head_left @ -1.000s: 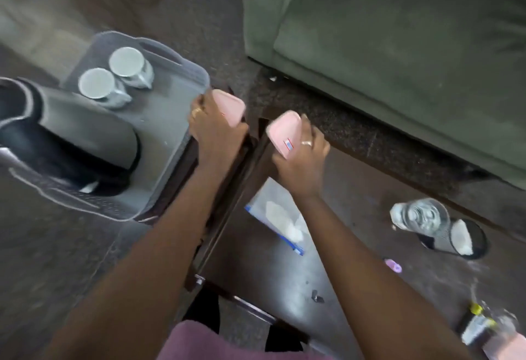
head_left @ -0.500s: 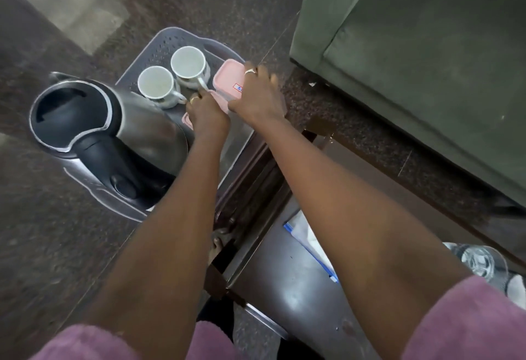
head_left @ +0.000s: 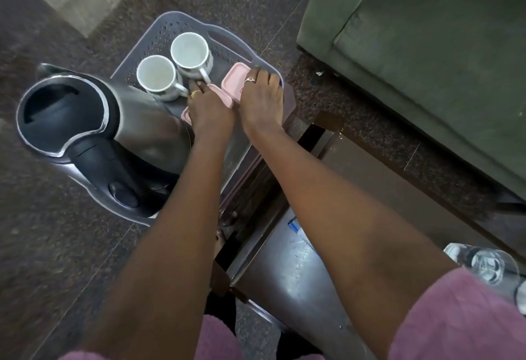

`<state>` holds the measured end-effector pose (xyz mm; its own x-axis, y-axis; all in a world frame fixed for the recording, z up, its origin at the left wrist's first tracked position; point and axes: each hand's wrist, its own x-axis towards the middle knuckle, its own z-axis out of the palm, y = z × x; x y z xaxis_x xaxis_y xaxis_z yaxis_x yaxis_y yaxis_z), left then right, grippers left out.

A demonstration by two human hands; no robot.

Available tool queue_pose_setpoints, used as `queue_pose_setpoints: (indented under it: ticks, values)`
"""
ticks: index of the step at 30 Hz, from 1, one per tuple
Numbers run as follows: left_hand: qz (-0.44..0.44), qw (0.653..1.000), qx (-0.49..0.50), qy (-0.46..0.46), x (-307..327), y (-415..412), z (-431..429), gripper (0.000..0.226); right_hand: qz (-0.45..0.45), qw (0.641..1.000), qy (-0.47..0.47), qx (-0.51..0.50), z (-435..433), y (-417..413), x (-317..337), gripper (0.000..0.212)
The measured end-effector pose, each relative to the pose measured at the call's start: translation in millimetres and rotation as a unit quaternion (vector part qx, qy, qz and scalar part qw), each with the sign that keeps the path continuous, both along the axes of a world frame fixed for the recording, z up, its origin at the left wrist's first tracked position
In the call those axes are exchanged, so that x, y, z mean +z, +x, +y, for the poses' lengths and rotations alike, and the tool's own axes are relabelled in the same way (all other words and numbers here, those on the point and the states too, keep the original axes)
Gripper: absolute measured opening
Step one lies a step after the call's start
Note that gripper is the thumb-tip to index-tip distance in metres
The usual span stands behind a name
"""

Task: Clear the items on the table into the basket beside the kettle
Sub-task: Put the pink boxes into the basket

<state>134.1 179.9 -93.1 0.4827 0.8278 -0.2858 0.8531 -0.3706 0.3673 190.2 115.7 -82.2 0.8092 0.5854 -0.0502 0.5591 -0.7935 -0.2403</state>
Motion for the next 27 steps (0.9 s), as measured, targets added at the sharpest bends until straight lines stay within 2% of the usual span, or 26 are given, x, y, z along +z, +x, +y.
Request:
queue_pose_setpoints:
  ticks: [3,8,12,15,19,23,27]
  values:
    - [-0.030,0.999,-0.005,0.022,1,-4,-7,0.064,-0.005,1.000,-0.002,-0.003,1,-2,-2,0.042]
    - [0.000,1.000,-0.006,0.002,5,-2,-10,0.066,0.002,1.000,-0.019,-0.017,1,-2,-4,0.038]
    - [0.027,1.000,-0.006,-0.006,12,-1,-9,0.071,-0.005,0.999,0.041,0.010,-7,-4,3,0.040]
    - [0.036,0.999,-0.009,0.005,18,-4,-15,0.076,-0.060,0.995,0.078,0.029,-29,-5,6,0.039]
    - [-0.076,0.996,-0.002,0.050,31,-1,-49,0.041,-0.062,0.990,0.124,-0.027,-71,-10,11,0.031]
    - [-0.252,0.962,-0.053,0.090,42,3,-115,0.045,-0.041,0.984,0.142,-0.098,-131,-17,6,0.028]
    - [-0.293,0.943,-0.148,0.055,34,1,-197,0.039,0.024,0.971,0.160,-0.177,-206,-34,-4,0.027]
